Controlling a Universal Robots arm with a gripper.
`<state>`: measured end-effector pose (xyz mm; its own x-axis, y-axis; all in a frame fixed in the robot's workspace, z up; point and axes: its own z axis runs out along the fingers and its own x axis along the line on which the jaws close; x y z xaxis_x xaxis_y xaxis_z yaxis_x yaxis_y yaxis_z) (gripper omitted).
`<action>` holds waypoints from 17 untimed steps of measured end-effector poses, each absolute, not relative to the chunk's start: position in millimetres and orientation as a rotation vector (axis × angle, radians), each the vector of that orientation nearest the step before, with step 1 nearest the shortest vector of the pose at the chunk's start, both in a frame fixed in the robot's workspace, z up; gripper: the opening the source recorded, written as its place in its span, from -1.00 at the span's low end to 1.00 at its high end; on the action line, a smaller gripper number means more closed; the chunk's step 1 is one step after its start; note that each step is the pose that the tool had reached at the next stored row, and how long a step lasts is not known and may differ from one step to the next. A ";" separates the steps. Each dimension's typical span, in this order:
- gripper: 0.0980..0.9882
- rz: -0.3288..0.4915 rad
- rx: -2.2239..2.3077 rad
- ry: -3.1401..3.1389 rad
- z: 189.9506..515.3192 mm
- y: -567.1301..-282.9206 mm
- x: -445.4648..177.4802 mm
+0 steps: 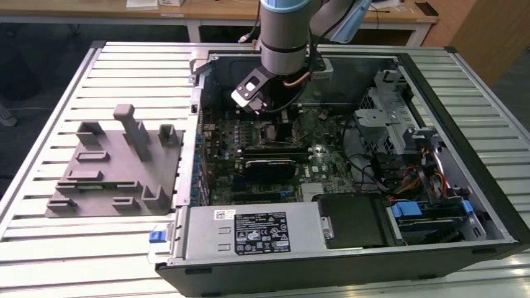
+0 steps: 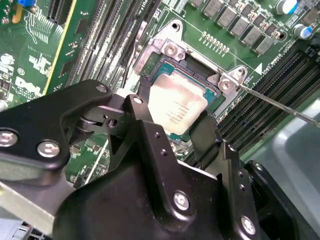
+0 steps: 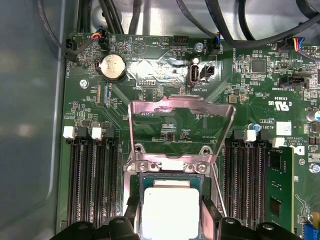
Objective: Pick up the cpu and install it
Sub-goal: 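Place the cpu into insertion slot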
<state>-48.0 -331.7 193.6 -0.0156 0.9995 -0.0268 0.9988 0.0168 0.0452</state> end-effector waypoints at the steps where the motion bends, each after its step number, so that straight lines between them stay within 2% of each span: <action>1: 0.11 0.021 2.168 2.203 193.7 -331.7 -48.0; 17: 0.11 0.021 2.168 2.203 203.7 -331.7 -48.0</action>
<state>-48.0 -331.7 203.7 -0.0156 0.9995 -0.0266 0.9988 0.0168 0.0454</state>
